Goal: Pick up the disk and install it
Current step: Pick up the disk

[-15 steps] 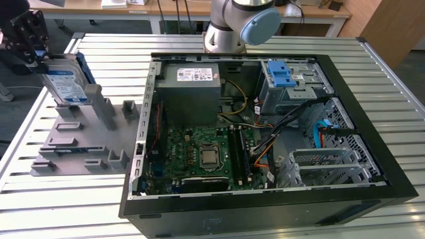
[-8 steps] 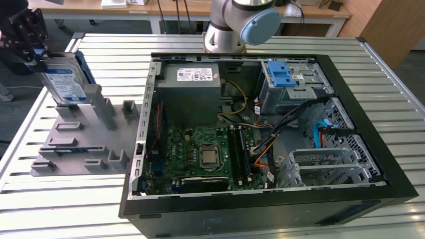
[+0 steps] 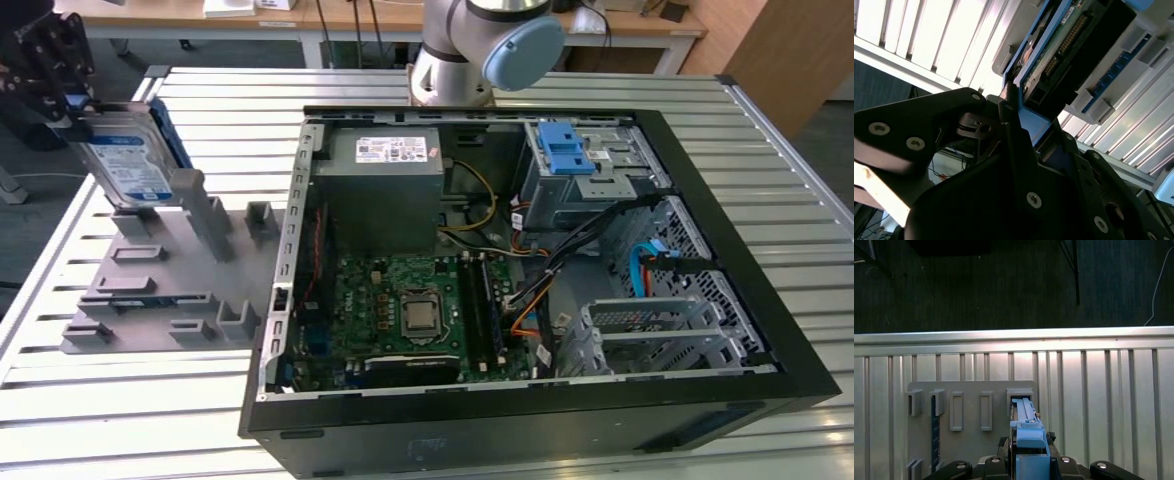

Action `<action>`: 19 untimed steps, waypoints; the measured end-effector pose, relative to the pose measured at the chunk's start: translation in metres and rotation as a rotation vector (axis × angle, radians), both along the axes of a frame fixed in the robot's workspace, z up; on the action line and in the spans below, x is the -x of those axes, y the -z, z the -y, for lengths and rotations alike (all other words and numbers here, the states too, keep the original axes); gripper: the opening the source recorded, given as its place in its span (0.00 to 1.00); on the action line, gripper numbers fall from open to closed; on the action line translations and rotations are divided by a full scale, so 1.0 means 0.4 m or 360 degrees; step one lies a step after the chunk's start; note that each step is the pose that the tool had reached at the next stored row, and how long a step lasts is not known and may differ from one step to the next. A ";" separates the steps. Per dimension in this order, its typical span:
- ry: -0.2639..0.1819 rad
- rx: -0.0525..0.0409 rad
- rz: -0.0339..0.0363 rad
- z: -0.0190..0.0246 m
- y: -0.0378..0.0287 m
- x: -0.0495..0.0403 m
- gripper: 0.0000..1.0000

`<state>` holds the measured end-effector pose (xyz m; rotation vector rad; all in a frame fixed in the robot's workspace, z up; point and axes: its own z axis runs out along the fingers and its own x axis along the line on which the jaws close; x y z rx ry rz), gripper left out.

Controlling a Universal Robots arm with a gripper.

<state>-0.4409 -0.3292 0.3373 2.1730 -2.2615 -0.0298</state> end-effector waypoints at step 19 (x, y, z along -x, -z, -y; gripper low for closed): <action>0.0000 0.0000 0.0000 0.000 -0.018 0.000 0.36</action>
